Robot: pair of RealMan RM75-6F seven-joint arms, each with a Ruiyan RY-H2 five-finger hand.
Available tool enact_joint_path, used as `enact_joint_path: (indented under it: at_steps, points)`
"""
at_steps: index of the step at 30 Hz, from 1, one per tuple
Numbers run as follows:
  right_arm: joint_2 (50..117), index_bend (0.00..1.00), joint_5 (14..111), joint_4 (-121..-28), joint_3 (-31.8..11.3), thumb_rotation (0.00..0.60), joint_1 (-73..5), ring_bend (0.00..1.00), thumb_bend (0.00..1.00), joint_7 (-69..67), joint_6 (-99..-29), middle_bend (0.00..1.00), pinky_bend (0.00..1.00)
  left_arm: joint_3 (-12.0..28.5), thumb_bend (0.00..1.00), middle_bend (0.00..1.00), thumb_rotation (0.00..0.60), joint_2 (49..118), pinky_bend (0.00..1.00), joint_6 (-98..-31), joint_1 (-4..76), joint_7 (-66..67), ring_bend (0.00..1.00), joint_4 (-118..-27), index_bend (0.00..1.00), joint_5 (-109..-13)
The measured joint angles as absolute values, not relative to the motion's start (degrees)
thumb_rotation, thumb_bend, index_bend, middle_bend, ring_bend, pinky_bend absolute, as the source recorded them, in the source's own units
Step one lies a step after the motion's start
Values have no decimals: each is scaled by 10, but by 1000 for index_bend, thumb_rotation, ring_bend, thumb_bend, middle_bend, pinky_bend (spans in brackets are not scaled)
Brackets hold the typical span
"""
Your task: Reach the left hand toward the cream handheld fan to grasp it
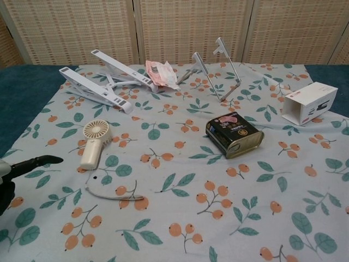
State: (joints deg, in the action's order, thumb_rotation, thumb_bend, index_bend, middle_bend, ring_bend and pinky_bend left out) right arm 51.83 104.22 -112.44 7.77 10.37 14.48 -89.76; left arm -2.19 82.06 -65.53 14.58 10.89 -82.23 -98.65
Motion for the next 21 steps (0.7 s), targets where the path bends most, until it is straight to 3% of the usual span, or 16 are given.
enact_joint_path:
  at_steps: [8,21]
  points:
    - [535,0,1014,-1122,70,600,97,0,191,173,-879,0,0,8,1000,1000,600,859,1000,-607,190,130,906,-785,0,-932]
    - [548,0,982,-1120,61,600,91,0,191,197,-870,0,0,28,1000,1000,600,889,1000,-592,232,126,909,-747,0,-894]
